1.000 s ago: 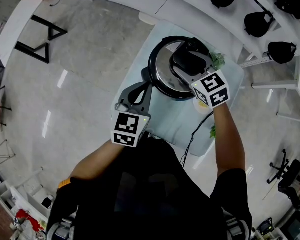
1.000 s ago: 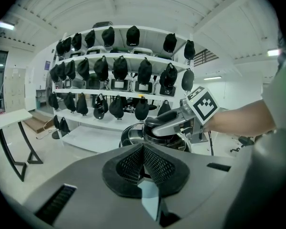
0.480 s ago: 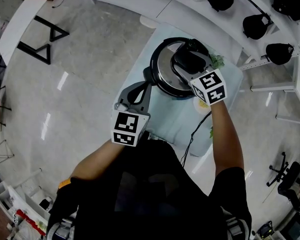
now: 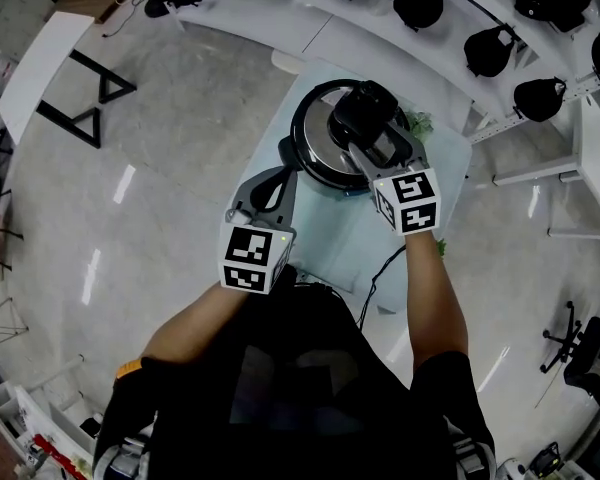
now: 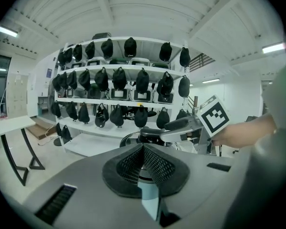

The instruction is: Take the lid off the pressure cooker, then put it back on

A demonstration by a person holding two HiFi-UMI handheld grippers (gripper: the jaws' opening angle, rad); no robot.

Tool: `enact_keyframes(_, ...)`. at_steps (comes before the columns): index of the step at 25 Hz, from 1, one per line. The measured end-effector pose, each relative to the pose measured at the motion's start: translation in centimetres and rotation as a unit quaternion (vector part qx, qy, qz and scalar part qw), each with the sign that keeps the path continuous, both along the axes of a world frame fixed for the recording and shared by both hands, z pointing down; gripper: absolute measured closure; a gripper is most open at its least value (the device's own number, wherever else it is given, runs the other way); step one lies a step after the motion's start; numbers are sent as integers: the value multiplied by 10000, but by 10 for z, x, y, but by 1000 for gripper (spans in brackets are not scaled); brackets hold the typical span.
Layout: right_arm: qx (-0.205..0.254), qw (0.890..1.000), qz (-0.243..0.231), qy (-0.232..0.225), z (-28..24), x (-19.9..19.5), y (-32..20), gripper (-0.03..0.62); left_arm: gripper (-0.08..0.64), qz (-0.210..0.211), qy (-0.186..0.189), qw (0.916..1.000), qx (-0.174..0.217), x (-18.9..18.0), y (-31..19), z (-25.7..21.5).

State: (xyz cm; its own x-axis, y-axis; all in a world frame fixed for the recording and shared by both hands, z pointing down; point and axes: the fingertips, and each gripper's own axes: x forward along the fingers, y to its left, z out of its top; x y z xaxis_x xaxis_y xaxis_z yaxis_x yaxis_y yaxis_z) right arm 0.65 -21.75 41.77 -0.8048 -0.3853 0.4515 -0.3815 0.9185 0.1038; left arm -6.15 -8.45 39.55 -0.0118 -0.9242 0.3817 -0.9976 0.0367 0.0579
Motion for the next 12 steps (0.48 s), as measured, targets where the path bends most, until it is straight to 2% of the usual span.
enact_keyframes(2,-40,9998,120,-122,-7,11,13,293,552,59,-15,10000,41,9,0,-4)
enact_keyframes(8,-95,9978,478,-451,-25,42,62,405,553,209,-71,9997,142,40,9,-12)
enact_keyframes(12,-341,9943,679,-749,-30,62,94,448,552,215,-116,9996,133,58,24,-11)
